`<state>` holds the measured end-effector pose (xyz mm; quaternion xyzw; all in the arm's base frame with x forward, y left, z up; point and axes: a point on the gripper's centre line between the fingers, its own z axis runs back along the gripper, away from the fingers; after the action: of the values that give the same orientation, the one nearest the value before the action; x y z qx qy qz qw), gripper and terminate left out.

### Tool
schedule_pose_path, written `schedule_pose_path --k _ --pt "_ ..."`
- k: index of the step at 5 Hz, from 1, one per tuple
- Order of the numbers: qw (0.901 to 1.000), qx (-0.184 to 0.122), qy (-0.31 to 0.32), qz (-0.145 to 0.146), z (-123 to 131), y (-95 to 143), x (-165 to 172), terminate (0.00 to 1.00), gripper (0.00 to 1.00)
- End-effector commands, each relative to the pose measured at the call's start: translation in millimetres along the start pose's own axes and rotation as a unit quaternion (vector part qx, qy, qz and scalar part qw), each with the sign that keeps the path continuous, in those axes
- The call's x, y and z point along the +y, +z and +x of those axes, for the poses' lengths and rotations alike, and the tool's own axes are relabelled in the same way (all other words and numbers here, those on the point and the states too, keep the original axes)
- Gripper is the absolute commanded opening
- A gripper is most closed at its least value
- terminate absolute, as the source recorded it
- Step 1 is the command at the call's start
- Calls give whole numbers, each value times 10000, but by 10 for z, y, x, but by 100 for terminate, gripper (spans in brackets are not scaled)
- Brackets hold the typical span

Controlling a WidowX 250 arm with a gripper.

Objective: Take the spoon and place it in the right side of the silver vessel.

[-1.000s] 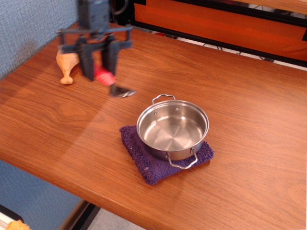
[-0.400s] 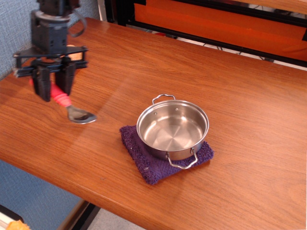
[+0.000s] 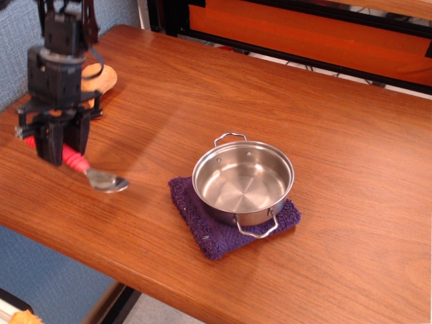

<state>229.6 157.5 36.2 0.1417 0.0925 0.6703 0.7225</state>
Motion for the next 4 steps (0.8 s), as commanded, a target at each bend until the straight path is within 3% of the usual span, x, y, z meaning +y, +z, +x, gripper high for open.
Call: schedule_pose_path --k 1,2,3,4 --pt "9984 22 184 -535 241 -12 47 0 0" --pt "9963 95 214 -830 262 -47 11 0 0" --pt "9924 308 359 -1140 275 -63 26 0 100" --pt "9921 441 227 -1156 309 -30 7 0 100"
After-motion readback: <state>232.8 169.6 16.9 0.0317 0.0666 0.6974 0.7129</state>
